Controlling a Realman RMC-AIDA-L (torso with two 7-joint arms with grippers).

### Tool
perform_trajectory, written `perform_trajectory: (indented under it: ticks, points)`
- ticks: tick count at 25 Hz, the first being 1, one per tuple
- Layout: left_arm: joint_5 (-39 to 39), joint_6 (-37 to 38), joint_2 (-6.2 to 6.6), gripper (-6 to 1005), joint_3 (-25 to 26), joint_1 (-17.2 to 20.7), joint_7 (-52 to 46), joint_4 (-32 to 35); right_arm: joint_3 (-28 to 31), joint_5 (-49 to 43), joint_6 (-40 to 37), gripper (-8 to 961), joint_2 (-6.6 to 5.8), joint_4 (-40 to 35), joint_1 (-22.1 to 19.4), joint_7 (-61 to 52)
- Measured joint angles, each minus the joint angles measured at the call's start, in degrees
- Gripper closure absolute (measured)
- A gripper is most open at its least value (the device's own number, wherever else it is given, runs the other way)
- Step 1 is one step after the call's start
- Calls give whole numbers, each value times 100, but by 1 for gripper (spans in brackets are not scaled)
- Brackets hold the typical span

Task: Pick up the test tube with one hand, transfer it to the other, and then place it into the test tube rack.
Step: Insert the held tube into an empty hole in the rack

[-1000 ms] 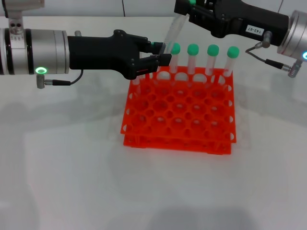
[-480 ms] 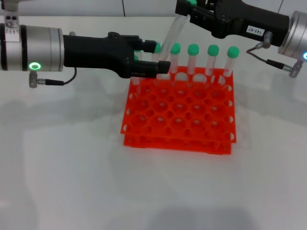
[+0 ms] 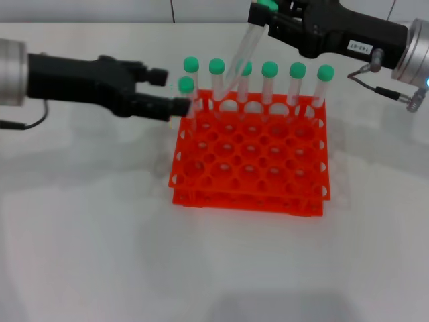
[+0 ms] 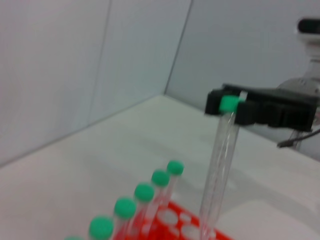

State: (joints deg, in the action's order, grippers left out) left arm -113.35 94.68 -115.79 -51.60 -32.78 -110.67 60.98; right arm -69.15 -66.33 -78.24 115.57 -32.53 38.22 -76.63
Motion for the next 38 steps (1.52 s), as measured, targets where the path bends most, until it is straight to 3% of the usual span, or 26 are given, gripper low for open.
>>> perform_trajectory:
  ticks: [6, 15, 25, 38]
  points:
    - [-729, 223, 47, 109, 28, 333, -622, 687, -219, -3, 17, 694, 27, -18, -103, 199]
    - [-1748, 563, 99, 109, 29, 547, -557, 1136, -602, 66, 170, 693, 60, -56, -162, 588]
    - [-1870, 583, 160, 109, 27, 869, 48, 1603, -1385, 395, 1046, 692, 62, -476, -94, 610]
    - [-1896, 537, 132, 110, 45, 949, 710, 1585, -1738, 644, 1738, 691, 61, -816, -68, 807]
